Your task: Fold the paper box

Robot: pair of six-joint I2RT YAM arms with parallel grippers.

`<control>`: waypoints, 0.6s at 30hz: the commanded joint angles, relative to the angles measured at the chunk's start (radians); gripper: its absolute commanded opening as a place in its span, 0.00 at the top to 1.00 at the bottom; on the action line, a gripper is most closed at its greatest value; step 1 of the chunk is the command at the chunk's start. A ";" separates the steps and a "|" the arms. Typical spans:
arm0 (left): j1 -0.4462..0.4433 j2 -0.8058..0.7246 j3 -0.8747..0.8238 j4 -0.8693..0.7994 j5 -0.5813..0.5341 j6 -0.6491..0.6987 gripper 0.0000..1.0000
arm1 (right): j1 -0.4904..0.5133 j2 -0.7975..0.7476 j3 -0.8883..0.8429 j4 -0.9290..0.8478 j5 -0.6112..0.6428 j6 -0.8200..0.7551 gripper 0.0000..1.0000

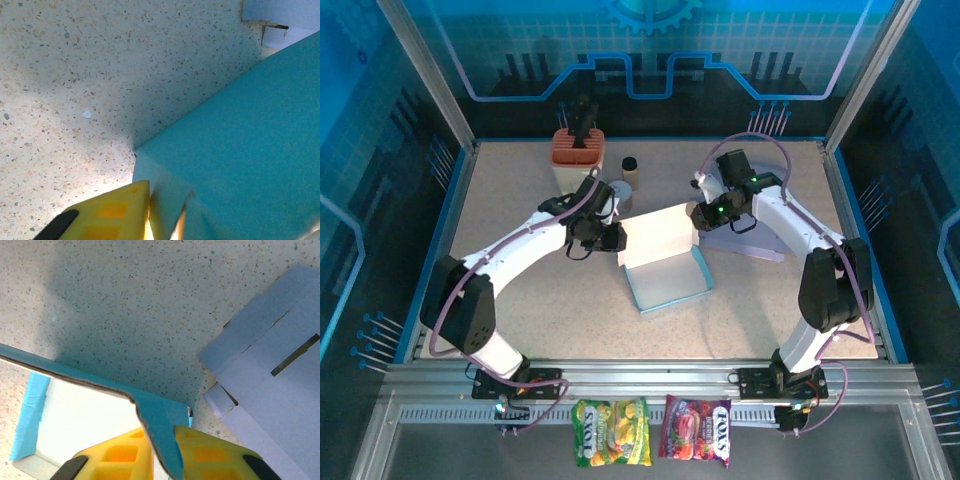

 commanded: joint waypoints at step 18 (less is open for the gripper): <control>-0.020 0.044 0.137 -0.015 -0.274 -0.203 1.00 | 0.166 -0.120 -0.054 0.167 0.352 0.363 1.00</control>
